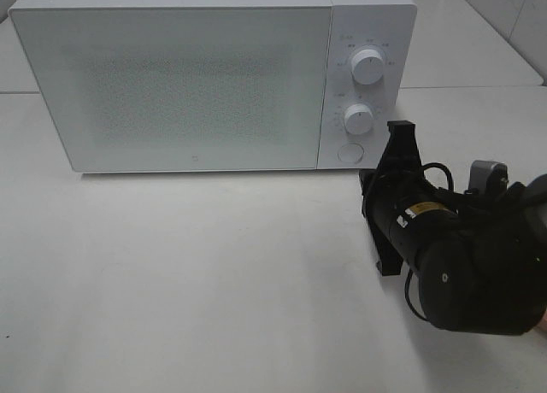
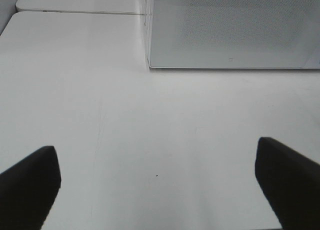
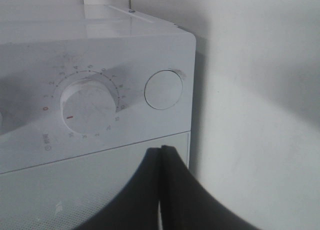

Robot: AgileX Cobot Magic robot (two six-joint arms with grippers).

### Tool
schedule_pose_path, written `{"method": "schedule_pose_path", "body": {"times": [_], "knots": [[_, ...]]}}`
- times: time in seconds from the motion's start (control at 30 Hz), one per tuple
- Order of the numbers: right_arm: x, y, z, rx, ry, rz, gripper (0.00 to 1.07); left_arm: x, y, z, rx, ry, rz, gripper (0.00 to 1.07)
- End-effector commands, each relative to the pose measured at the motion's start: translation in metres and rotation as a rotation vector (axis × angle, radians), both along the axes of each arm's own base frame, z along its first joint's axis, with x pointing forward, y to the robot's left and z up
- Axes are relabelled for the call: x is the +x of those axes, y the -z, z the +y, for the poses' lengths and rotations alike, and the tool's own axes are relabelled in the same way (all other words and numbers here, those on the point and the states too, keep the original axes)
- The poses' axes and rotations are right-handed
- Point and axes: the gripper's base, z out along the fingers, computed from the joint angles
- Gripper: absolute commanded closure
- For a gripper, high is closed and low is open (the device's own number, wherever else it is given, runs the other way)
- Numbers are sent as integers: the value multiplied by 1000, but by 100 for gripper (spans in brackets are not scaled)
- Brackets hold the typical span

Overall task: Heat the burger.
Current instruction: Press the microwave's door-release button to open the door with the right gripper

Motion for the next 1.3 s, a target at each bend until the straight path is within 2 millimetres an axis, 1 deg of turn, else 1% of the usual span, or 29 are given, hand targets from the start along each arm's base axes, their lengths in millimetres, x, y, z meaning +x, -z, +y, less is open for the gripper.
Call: {"method": "schedule_pose_path", "body": {"times": [0.03,0.1,0.27,0.3,0.33,0.37,0.47,0.5,0.57,0.63,0.77,0.83,0.9,1.03,1.07,1.1,1.3], "knots": [[15,1,1,10,-13,4,107,-3,1,-1,-9,5,-28,9],[18,3,0,10,-12,14,107,-3,1,-1,-9,5,-28,9],[33,10,0,13,0,35,107,-3,1,-1,-9,5,-28,9],[33,10,0,13,0,35,107,-3,1,-1,-9,5,-28,9],[38,11,3,15,-4,36,107,-3,1,-1,-9,5,-28,9],[44,11,4,22,-6,43,107,-3,1,-1,-9,5,-28,9],[46,11,4,24,-6,43,107,-3,1,-1,-9,5,-28,9],[53,11,3,26,-9,53,107,-3,1,-1,-9,5,-28,9],[55,11,3,25,-15,62,107,-3,1,-1,-9,5,-28,9],[62,9,2,17,-32,67,107,-3,1,-1,-9,5,-28,9],[67,12,1,11,-28,58,107,-3,1,-1,-9,5,-28,9],[72,21,5,24,-24,68,107,-3,1,-1,-9,5,-28,9],[74,23,6,23,-24,69,107,-3,1,-1,-9,5,-28,9],[77,23,7,25,-15,48,107,-3,1,-1,-9,5,-28,9],[82,21,4,24,-7,26,107,-3,1,-1,-9,5,-28,9],[84,21,6,22,-14,26,107,-3,1,-1,-9,5,-28,9],[87,25,3,11,-1,25,107,-3,1,-1,-9,5,-28,9]]}}
